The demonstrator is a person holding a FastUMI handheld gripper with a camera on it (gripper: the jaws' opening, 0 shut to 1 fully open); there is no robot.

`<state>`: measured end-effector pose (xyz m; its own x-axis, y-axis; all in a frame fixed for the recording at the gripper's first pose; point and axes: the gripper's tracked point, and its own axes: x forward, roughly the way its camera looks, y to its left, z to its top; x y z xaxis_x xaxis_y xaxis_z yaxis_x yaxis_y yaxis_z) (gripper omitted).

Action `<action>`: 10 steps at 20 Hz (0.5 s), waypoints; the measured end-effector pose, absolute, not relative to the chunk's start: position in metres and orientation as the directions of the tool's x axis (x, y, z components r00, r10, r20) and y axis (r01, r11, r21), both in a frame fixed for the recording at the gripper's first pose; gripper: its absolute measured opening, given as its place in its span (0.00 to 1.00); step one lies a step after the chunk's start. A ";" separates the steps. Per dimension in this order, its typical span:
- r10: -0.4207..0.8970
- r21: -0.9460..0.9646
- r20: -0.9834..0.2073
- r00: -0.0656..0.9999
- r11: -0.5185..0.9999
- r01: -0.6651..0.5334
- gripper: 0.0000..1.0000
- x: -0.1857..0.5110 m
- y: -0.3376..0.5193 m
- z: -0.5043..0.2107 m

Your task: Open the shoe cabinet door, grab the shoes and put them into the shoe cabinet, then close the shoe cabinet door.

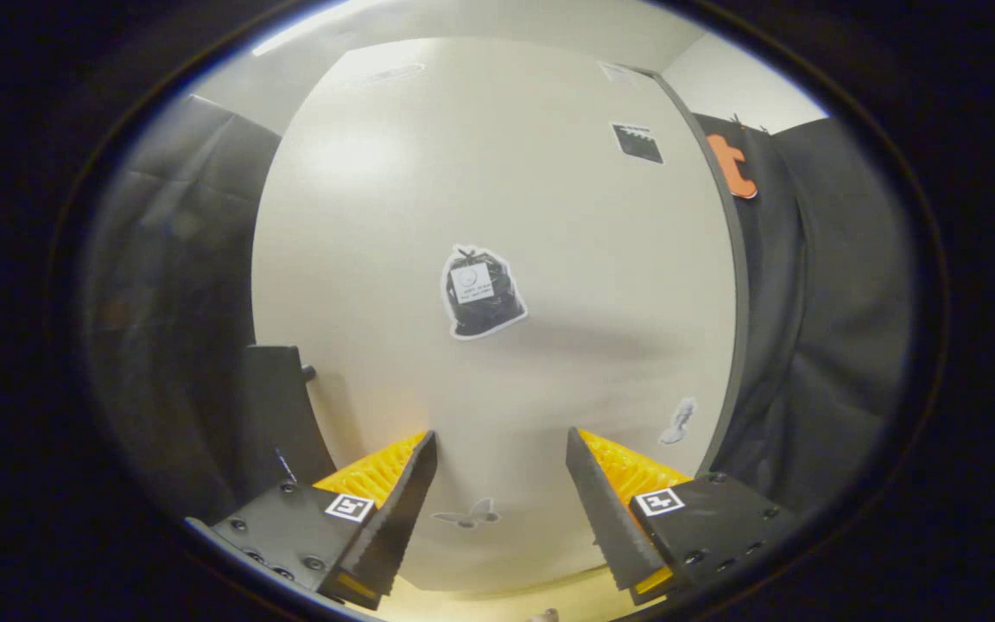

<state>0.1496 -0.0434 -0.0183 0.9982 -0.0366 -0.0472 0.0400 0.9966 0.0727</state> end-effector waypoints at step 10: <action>-0.074 0.062 -0.039 0.997 0.995 0.076 0.94 0.188 -0.040 -0.016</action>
